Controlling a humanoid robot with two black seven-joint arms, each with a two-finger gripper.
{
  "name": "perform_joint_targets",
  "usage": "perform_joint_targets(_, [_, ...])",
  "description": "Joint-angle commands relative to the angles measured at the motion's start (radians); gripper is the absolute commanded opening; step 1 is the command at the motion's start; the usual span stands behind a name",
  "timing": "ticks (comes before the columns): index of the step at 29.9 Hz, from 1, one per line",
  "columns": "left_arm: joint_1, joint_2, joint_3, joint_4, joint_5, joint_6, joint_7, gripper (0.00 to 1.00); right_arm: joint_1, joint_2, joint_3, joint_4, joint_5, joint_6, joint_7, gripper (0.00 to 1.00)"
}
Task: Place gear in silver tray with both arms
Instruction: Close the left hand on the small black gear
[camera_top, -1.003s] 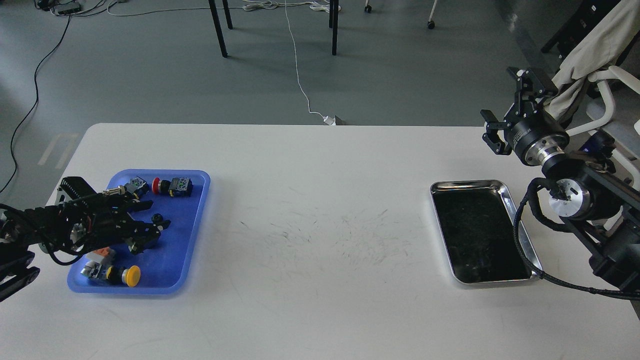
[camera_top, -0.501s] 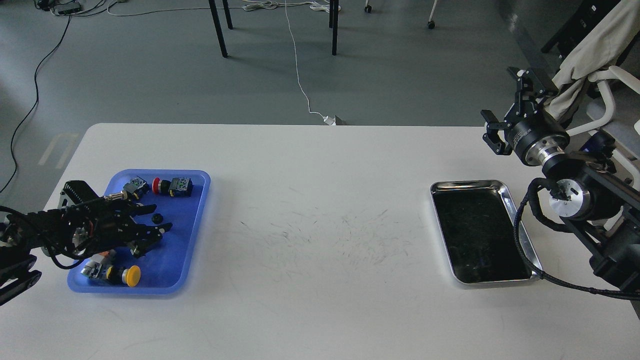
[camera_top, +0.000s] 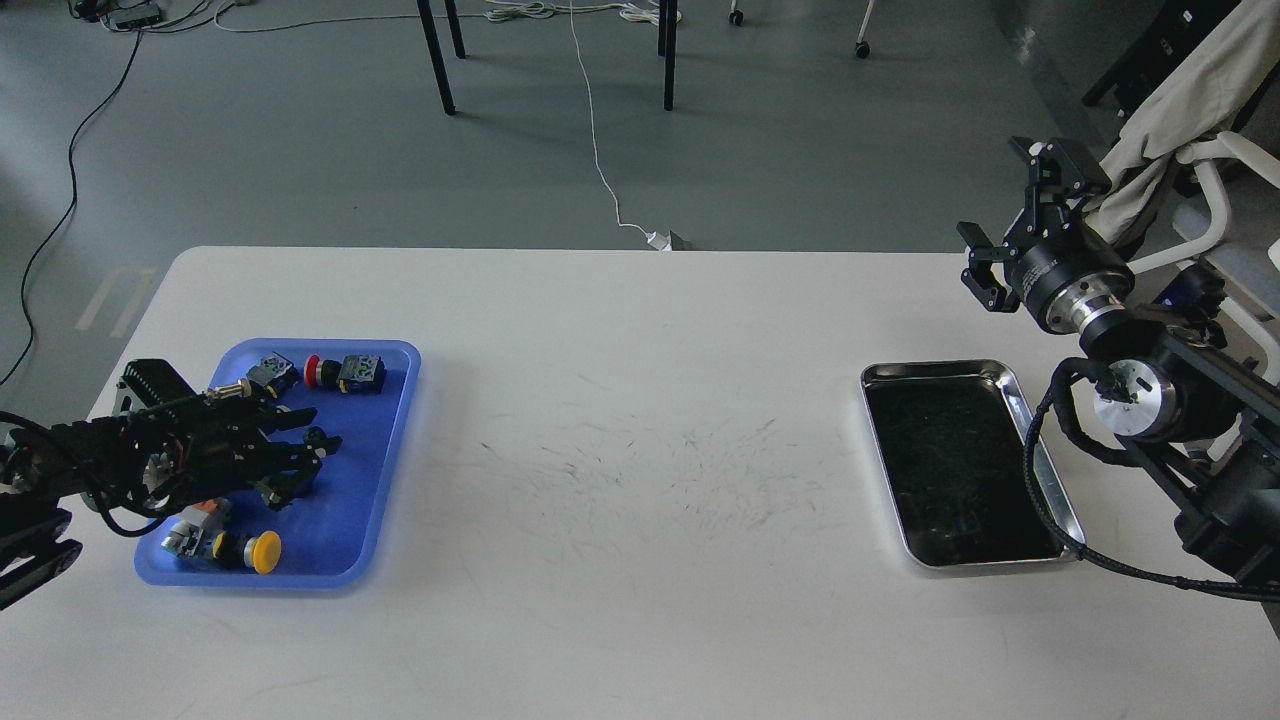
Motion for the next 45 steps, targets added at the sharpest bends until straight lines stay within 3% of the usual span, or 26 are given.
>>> perform_joint_targets(1, [0.0,-0.002,0.001,0.002,-0.001,-0.001,0.0,0.32,0.001,0.001,-0.001,0.0,0.0,0.0,0.0,0.99])
perform_joint_targets(4, [0.002,-0.002,0.001,0.002,0.001,-0.001,0.0,0.26,0.001,0.003,-0.001,0.0,0.0,0.0,0.0,0.99])
perform_joint_targets(20, [0.003,-0.003,0.002,0.0,-0.001,-0.004,0.0,0.22,0.0,0.003,-0.001,0.0,-0.002,0.0,0.0,0.99])
perform_joint_targets(28, [0.0,0.0,0.002,-0.001,-0.007,-0.012,0.0,0.35,0.0,0.003,-0.001,0.0,-0.002,0.0,0.0,0.99])
perform_joint_targets(45, [0.005,0.005,0.002,-0.009,-0.016,-0.01,0.0,0.41,0.0,0.003,-0.001,0.0,-0.002,0.0,0.0,0.99])
